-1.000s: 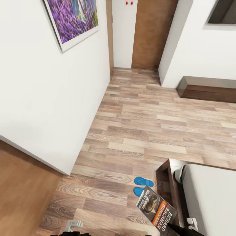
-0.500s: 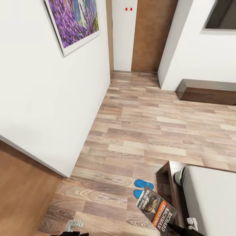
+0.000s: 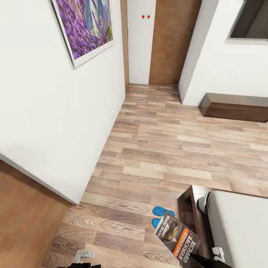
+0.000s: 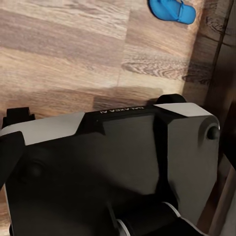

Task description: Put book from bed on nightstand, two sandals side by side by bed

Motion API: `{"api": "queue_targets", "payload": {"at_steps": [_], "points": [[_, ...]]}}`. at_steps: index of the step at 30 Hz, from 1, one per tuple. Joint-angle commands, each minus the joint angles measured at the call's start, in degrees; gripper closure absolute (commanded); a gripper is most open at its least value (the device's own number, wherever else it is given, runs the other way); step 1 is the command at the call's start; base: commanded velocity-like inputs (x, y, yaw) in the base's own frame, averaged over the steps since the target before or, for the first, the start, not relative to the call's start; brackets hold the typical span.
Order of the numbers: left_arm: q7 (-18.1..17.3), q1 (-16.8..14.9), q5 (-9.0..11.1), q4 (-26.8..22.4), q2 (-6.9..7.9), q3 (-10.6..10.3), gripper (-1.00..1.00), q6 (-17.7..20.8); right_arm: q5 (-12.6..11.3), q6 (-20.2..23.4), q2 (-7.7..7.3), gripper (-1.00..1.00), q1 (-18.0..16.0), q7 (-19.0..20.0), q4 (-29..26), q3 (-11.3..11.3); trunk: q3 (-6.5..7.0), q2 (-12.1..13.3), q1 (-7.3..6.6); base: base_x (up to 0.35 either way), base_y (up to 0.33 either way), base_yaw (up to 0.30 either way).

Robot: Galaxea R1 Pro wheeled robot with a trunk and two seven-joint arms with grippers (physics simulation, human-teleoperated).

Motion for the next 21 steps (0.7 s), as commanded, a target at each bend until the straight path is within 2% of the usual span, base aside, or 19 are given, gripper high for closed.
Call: {"api": "queue_targets", "payload": {"at_steps": [1,21], "points": [[-0.17,-0.04,0.37,0.04,0.00,-0.49,-1.00,-0.24,-0.42,-0.23,-0.02,1.00,-0.04,0.11,0.03,0.49,0.01,-0.09,0.03,0.000,0.000,0.000],[-0.10,-0.04,0.45,0.09,-1.04,-0.49,-1.00,-0.24,-0.42,-0.23,-0.03,1.00,-0.04,0.05,0.11,0.49,1.86,-0.09,0.03,0.000,0.000,0.000]]}}
